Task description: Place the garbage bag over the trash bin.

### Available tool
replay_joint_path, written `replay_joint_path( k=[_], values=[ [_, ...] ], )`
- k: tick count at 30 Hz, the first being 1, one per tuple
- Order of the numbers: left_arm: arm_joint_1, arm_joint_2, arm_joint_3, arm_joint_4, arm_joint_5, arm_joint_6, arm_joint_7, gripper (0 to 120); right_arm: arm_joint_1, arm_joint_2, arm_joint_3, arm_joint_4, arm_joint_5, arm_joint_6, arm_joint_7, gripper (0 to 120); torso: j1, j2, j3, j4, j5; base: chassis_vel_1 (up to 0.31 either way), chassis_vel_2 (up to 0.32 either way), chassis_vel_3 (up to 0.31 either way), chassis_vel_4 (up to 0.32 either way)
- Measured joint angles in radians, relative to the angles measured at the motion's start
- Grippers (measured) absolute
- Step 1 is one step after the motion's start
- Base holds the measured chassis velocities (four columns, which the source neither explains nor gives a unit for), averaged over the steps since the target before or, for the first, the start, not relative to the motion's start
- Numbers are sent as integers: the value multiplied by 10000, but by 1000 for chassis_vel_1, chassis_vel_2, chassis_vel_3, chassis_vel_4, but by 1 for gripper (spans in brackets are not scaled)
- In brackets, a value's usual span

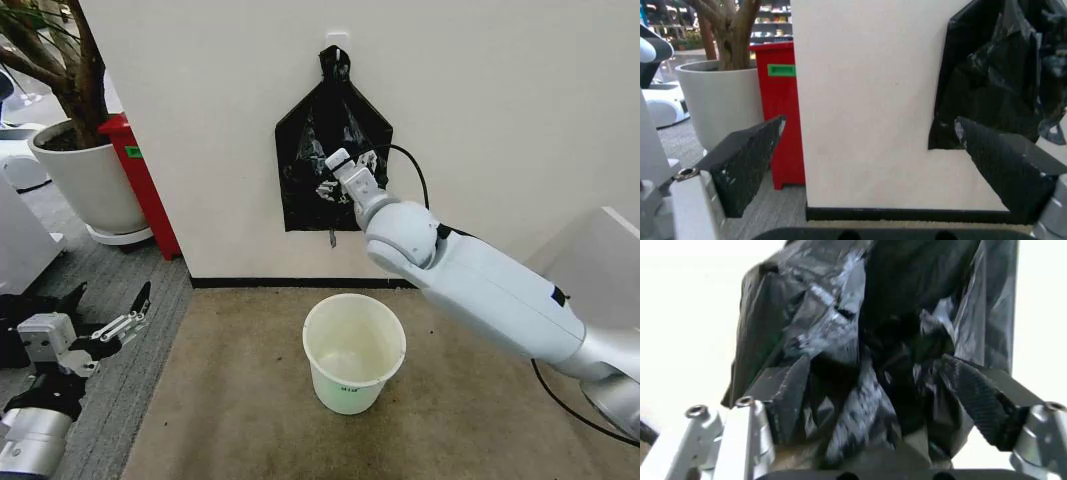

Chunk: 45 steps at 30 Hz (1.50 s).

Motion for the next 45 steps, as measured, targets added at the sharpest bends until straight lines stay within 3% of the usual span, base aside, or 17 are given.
replay_joint_path(
  k=[9, 17, 20, 24, 28, 29, 31, 38, 45],
  values=[
    [-150, 25, 46, 1, -71, -51, 48, 100, 23, 4, -417, -438, 26, 41, 145, 65, 0, 0, 1, 1, 0, 0, 0, 0, 0],
    [-286, 33, 75, 1, -151, -131, 92, 100, 354, -143, -801, -708, -44, 55, 105, 73, 0, 0, 0, 1, 0, 0, 0, 0, 0],
    [-323, 33, 85, 1, -174, -150, 103, 100, 391, -165, -879, -845, -43, 57, 87, 66, 0, 0, 0, 0, 0, 0, 0, 0, 0],
    [-374, 32, 85, 0, -227, -218, 122, 100, 351, -154, -901, -1109, -145, 70, 79, 48, 0, 0, -1, 0, 0, 0, 0, 0, 0],
    [-392, 33, 80, 0, -250, -253, 131, 100, 278, -154, -879, -1173, -210, 71, 79, 41, 0, 0, 0, 0, 0, 0, 0, 0, 0],
    [-398, 33, 76, 0, -258, -267, 135, 100, 161, -155, -791, -1198, -273, 78, 97, 31, 0, 0, 0, 0, 1, 0, 0, 0, 0],
    [-416, 61, 76, 1, -268, -269, 137, 100, 44, -159, -653, -1178, -298, 113, 179, 22, 0, 0, 0, 2, 0, 0, 0, 0, 0],
    [-522, 243, 83, 0, -313, -274, 134, 100, -153, -234, -176, -881, -244, 546, 443, 0, 0, 0, 0, 0, 0, 0, 0, 0, 0],
    [-541, 465, 88, 0, -320, -242, 106, 100, -399, -286, 373, -48, 679, 885, 1025, 0, 0, 0, 0, 1, -1, 0, 0, 0, 0]
  ],
)
